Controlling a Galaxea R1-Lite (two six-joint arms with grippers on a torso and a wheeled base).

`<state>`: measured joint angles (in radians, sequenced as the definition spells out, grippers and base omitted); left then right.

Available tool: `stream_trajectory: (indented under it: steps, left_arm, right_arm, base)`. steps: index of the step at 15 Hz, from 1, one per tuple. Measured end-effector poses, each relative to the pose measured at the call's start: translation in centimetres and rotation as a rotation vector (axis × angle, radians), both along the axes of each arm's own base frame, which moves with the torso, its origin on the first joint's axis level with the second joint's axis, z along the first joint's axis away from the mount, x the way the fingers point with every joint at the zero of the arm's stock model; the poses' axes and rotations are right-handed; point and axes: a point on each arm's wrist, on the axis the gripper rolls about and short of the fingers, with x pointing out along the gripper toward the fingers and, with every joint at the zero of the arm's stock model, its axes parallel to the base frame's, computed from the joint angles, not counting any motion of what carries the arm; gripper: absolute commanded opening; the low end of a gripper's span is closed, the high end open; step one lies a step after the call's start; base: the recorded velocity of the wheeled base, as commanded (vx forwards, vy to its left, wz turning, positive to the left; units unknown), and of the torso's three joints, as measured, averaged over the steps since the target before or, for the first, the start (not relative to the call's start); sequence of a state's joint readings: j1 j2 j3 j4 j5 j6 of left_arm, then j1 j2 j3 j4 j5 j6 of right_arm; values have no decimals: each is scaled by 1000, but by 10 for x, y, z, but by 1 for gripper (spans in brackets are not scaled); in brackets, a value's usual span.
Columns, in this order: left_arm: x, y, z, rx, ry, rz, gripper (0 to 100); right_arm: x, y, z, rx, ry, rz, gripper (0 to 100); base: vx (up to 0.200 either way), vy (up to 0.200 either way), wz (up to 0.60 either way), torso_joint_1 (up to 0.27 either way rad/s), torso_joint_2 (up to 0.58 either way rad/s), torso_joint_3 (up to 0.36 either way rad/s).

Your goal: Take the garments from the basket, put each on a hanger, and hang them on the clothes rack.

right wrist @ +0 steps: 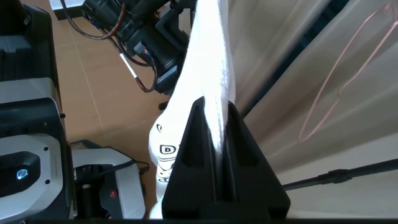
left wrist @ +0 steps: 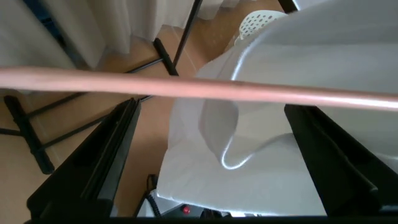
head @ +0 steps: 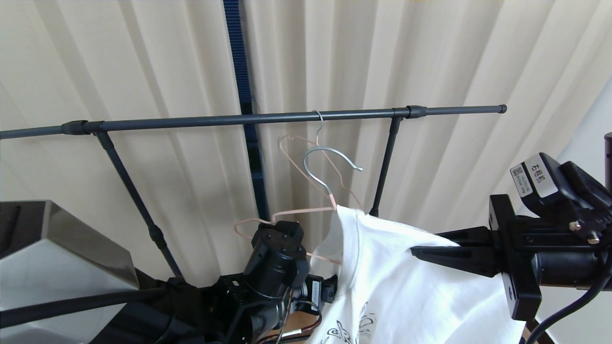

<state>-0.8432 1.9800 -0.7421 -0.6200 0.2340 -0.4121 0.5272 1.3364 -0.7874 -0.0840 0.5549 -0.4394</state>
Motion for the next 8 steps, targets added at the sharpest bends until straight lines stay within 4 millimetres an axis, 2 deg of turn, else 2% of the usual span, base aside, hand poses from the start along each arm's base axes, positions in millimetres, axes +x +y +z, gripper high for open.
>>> stream_trajectory:
  steps: [2,3,8]
  left_arm:
    - [1,0,-2,4,-1,9,100]
    - [2,0,-3,8,0,9,0]
    - [2,-4,-12,32,9,13,0]
  right_arm:
    - [0,0,0,2,0,2,0]
    - [0,0,0,3,0,6,0]
    - [-1,-1,3,18,-19,7,0]
  base:
    - [0,0,0,0,0,0]
    - [0,0,0,0,0,0]
    - [0,0,0,0,0,0]
